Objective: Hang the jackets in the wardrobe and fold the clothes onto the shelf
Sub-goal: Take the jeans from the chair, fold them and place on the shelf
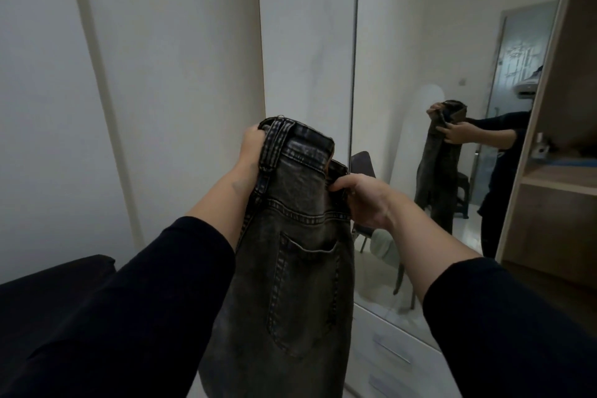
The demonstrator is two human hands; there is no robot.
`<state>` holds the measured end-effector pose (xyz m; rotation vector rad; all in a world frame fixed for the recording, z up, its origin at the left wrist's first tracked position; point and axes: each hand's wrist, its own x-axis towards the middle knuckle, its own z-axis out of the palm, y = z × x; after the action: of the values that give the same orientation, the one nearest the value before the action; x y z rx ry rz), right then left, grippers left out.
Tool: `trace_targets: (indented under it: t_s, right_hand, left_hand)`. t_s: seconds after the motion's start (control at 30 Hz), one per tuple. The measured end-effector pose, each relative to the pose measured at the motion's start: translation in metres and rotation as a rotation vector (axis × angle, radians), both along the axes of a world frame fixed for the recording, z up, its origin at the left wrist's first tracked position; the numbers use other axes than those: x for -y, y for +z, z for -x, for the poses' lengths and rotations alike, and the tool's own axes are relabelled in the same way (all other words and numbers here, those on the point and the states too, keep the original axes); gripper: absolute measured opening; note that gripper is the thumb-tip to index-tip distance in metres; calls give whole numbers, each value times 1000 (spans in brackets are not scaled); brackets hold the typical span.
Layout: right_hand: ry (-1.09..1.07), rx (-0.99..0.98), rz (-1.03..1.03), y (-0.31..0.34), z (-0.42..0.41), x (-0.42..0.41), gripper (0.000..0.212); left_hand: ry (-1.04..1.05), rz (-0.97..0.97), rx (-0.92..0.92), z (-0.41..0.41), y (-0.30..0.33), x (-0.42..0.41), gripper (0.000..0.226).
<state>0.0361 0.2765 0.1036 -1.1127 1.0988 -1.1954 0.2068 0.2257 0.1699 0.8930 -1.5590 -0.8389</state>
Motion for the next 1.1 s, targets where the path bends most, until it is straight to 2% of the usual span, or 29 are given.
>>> trace_targets:
  t_s: [0.13, 0.2, 0.27, 0.33, 0.4, 0.43, 0.5, 0.53, 0.57, 0.63, 0.67, 0.73, 0.8, 0.83, 0.9, 1.0, 1.03, 1.1]
  right_hand:
    - [-151, -51, 103, 3, -1, 4, 21]
    - [-220, -56, 117, 5, 5, 4, 17]
    - [-298, -37, 109, 5, 14, 2, 12]
    - [-357, -21, 123, 3, 22, 3, 11]
    - [-362, -20, 154, -1, 24, 5, 15]
    - [-372, -17, 164, -2, 24, 6, 19]
    - [-425, -10, 193, 1, 21, 7, 20]
    - [-460, 5, 206, 4, 21, 7, 17]
    - [-491, 29, 220, 8, 21, 6, 13]
    - [-531, 66, 243, 17, 22, 6, 10]
    - [-536, 74, 259, 23, 23, 4, 9]
    - [-543, 81, 288, 34, 24, 2, 10]
    - [-549, 76, 324, 46, 23, -2, 10]
    - [-548, 72, 343, 52, 23, -5, 10]
    - [-572, 27, 375, 61, 28, -9, 13]
    - [-704, -332, 414, 74, 39, -15, 31]
    - [-755, -444, 416, 78, 43, -17, 40]
    - [-803, -503, 432, 86, 52, -21, 46]
  left_hand:
    - [-178, -23, -71, -3, 1, -2, 50]
    - [-253, 76, -19, -12, 2, 0, 39]
    - [-270, 149, 102, -26, 3, 7, 47]
    - [-81, 333, 494, -39, 3, 14, 51]
    - [181, 586, 953, -47, 2, 14, 38]
    - [258, 661, 1072, -51, -1, 11, 30]
    - [340, 672, 1122, -56, -11, 14, 35]
    - [335, 602, 1060, -57, -17, 17, 41]
    - [273, 492, 921, -57, -22, 17, 46]
    - [6, 228, 516, -49, -38, 16, 63]
    - [-127, 106, 357, -42, -46, 14, 81]
    - [-289, -40, 252, -25, -64, 8, 120]
    - [-305, -103, 170, -5, -79, 2, 133]
    - [-281, -126, 97, 3, -83, -2, 129]
    - [-254, -101, -59, 17, -83, -6, 106]
    - [-198, 40, -167, 32, -72, -9, 58]
    - [-180, 66, -180, 35, -66, -11, 49]
    - [-199, 67, -225, 39, -52, -10, 42]
